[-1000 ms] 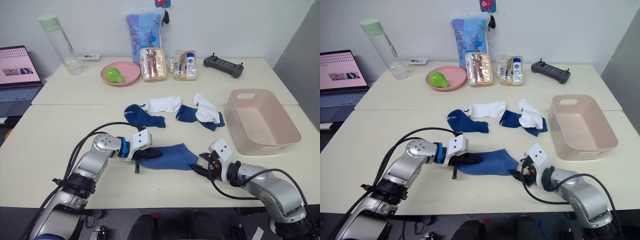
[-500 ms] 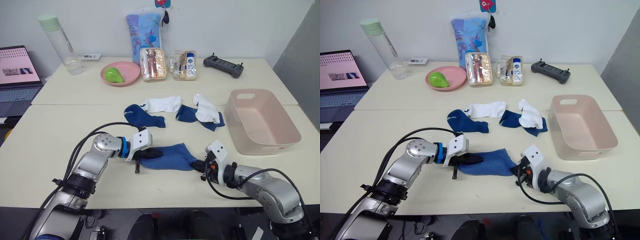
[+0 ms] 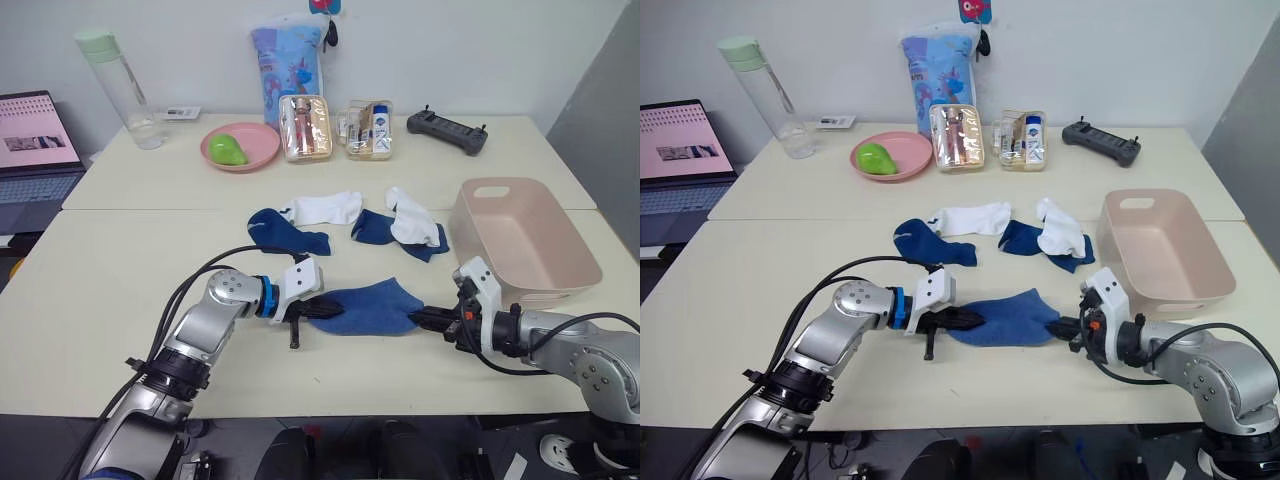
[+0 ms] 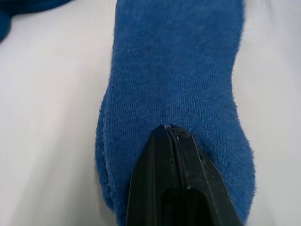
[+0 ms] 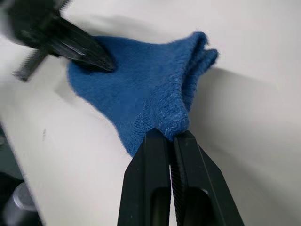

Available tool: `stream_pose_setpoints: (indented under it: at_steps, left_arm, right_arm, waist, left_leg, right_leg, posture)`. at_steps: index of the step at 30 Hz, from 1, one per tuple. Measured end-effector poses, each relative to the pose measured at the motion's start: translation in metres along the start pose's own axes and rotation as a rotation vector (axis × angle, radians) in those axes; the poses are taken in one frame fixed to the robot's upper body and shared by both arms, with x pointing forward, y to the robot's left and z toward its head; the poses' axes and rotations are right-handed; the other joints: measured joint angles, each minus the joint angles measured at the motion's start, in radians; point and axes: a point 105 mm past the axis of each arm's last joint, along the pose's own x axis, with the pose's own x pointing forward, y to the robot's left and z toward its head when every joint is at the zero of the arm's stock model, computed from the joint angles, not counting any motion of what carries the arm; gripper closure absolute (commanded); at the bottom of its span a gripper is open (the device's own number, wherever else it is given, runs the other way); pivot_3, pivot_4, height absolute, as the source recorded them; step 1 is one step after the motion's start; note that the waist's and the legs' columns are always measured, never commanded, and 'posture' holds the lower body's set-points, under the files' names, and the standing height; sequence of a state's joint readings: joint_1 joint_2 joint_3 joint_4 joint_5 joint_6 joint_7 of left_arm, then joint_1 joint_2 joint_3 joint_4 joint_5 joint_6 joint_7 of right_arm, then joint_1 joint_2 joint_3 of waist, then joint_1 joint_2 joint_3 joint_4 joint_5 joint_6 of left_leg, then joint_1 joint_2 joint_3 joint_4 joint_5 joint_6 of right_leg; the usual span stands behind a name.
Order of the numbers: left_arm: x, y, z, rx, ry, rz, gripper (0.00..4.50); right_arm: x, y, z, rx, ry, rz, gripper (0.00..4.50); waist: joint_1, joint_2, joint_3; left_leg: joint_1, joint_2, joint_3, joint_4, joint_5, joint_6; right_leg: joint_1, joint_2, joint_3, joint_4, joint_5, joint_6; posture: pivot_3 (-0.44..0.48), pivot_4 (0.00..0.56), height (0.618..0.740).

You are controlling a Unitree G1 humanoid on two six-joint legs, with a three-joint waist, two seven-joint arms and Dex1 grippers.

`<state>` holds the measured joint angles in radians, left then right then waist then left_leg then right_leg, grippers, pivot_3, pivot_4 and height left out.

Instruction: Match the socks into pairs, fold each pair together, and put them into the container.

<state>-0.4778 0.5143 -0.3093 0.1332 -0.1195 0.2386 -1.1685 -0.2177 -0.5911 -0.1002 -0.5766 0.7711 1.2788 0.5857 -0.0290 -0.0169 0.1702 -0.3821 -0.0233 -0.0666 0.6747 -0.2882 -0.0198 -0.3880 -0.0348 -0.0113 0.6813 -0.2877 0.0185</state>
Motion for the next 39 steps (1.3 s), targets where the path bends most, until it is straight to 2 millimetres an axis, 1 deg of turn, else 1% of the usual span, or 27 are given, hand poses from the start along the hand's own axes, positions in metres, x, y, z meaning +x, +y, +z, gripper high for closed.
stream_pose_setpoints:
  at_steps: [3, 7, 9, 11, 14, 17, 20, 22, 27, 30, 31, 33, 34, 36, 37, 39]
  left_arm:
    - [-0.001, 0.001, -0.001, 0.007, 0.005, 0.004, 4.5]
    - [-0.007, 0.002, -0.004, 0.023, 0.023, 0.011, 4.5]
    - [-0.01, 0.002, -0.005, 0.03, 0.032, 0.015, 4.5]
    - [-0.012, 0.002, -0.006, 0.033, 0.035, 0.017, 4.5]
    - [-0.013, 0.002, -0.007, 0.032, 0.033, 0.021, 4.5]
    - [-0.016, 0.002, -0.009, 0.029, 0.038, 0.03, 4.5]
    - [-0.017, 0.002, -0.009, 0.028, 0.037, 0.033, 4.5]
    - [-0.017, 0.002, -0.01, 0.028, 0.037, 0.034, 4.5]
    - [-0.017, 0.002, -0.01, 0.025, 0.036, 0.036, 4.5]
    - [-0.021, 0.004, -0.011, 0.0, 0.033, 0.05, 4.5]
    - [-0.026, 0.007, -0.012, -0.014, 0.037, 0.064, 4.5]
    - [-0.039, 0.014, -0.015, -0.051, 0.043, 0.12, 4.5]
    - [-0.047, 0.019, -0.016, -0.065, 0.046, 0.152, 4.5]
    - [-0.065, 0.03, -0.014, -0.089, 0.036, 0.233, 4.5]
    - [-0.07, 0.034, -0.012, -0.099, 0.022, 0.258, 4.5]
    - [-0.077, 0.038, -0.008, -0.115, 0.004, 0.293, 4.5]
  right_arm:
    - [0.01, 0.012, 0.004, -0.026, 0.013, 0.056, 4.48]
    - [0.036, 0.029, 0.016, -0.051, 0.013, 0.151, 4.48]
    - [0.045, 0.033, 0.024, -0.052, 0.004, 0.175, 4.48]
    - [0.052, 0.032, 0.033, -0.038, -0.01, 0.183, 4.48]
    - [0.058, 0.03, 0.032, -0.004, -0.002, 0.183, 4.48]
    - [0.075, 0.031, 0.03, 0.022, 0.033, 0.191, 4.48]
    - [0.088, 0.039, 0.027, 0.029, 0.059, 0.218, 4.48]
    - [0.091, 0.04, 0.028, 0.026, 0.058, 0.218, 4.48]
    - [0.1, 0.033, 0.022, 0.032, 0.076, 0.193, 4.48]
    - [0.103, 0.034, 0.023, 0.022, 0.069, 0.192, 3.76]
    - [0.104, 0.035, 0.024, 0.02, 0.064, 0.197, 3.37]
    - [0.104, 0.037, 0.026, 0.016, 0.053, 0.207, 2.64]
    - [0.104, 0.038, 0.026, 0.014, 0.049, 0.212, 2.35]
    - [0.101, 0.042, 0.031, 0.001, 0.032, 0.225, 1.68]
    - [0.099, 0.043, 0.033, -0.004, 0.022, 0.232, 1.26]
    - [0.094, 0.047, 0.039, -0.018, 0.0, 0.247, 0.59]
  waist:
    - [0.0, 0.0, 0.0]
    - [-0.002, 0.0, 0.0]
    - [-0.001, 0.0, 0.0]
    - [0.001, 0.0, 0.0]
    - [0.001, 0.0, 0.0]
    - [-0.002, 0.0, 0.0]
    - [-0.001, 0.0, 0.0]
    - [-0.001, 0.0, 0.0]
    - [0.0, 0.0, 0.0]
    - [-0.003, 0.001, 0.0]
    - [-0.003, 0.001, 0.0]
    - [-0.004, 0.001, 0.0]
    - [-0.003, 0.001, 0.0]
    - [-0.002, 0.001, 0.0]
    - [-0.001, 0.001, 0.0]
    - [0.001, 0.001, 0.001]
  left_leg:
    - [0.0, 0.0, 0.001, 0.001, 0.0, 0.0]
    - [0.0, 0.0, 0.0, 0.001, 0.0, 0.0]
    - [0.0, 0.0, 0.0, 0.001, 0.0, 0.0]
    - [0.0, -0.001, 0.0, 0.001, 0.0, 0.0]
    - [0.0, -0.001, 0.0, 0.0, 0.0, 0.0]
    - [0.0, -0.001, 0.0, 0.0, 0.0, 0.0]
    - [0.0, 0.0, 0.0, 0.0, 0.0, 0.0]
    - [0.0, -0.001, 0.0, 0.0, 0.0, 0.0]
    - [0.0, -0.001, 0.0, 0.0, 0.0, 0.0]
    - [0.0, -0.001, 0.0, 0.0, 0.0, 0.0]
    - [0.0, -0.001, 0.0, 0.0, 0.0, 0.0]
    - [0.0, 0.0, 0.0, 0.0, 0.0, 0.0]
    - [0.0, 0.0, -0.001, 0.0, 0.0, 0.0]
    - [-0.001, -0.001, -0.001, 0.0, 0.0, 0.0]
    - [-0.001, -0.001, 0.0, 0.0, 0.0, 0.0]
    - [-0.001, -0.001, -0.001, 0.0, 0.0, 0.0]
  right_leg:
    - [0.0, 0.0, 0.001, 0.0, 0.0, 0.0]
    - [0.0, 0.0, 0.001, 0.0, 0.0, 0.0]
    - [0.0, 0.0, 0.0, 0.0, 0.0, 0.0]
    - [0.0, -0.001, 0.0, 0.0, 0.0, 0.0]
    - [0.0, -0.001, 0.001, -0.001, 0.0, 0.0]
    - [-0.001, -0.001, 0.001, 0.0, 0.0, 0.0]
    - [-0.001, -0.001, 0.0, 0.001, 0.0, 0.0]
    - [-0.001, -0.001, 0.0, 0.0, 0.0, 0.0]
    - [-0.001, -0.001, 0.0, 0.0, 0.0, 0.0]
    - [-0.001, -0.001, 0.0, 0.001, 0.0, 0.0]
    - [-0.001, -0.001, 0.0, 0.001, 0.0, 0.0]
    - [-0.001, -0.001, 0.0, 0.001, 0.0, 0.0]
    - [-0.001, -0.001, 0.0, 0.001, 0.0, 0.0]
    - [-0.001, -0.001, 0.0, 0.0, 0.0, 0.0]
    - [-0.001, -0.001, 0.0, 0.0, 0.0, 0.0]
    - [-0.001, -0.001, 0.0, -0.001, 0.0, 0.0]
  posture:
    - [0.0, 0.15, 0.733]
    - [0.0, 0.15, 0.733]
    - [0.0, 0.15, 0.733]
    - [0.0, 0.15, 0.733]
    - [0.0, 0.15, 0.733]
    - [0.0, 0.15, 0.733]
    - [0.0, 0.15, 0.733]
    - [0.0, 0.15, 0.733]
    - [0.0, 0.15, 0.733]
    - [0.0, 0.15, 0.733]
    - [0.0, 0.15, 0.733]
    - [0.0, 0.15, 0.733]
    - [0.0, 0.15, 0.733]
    - [0.0, 0.15, 0.733]
    - [0.0, 0.15, 0.733]
    - [0.0, 0.15, 0.733]
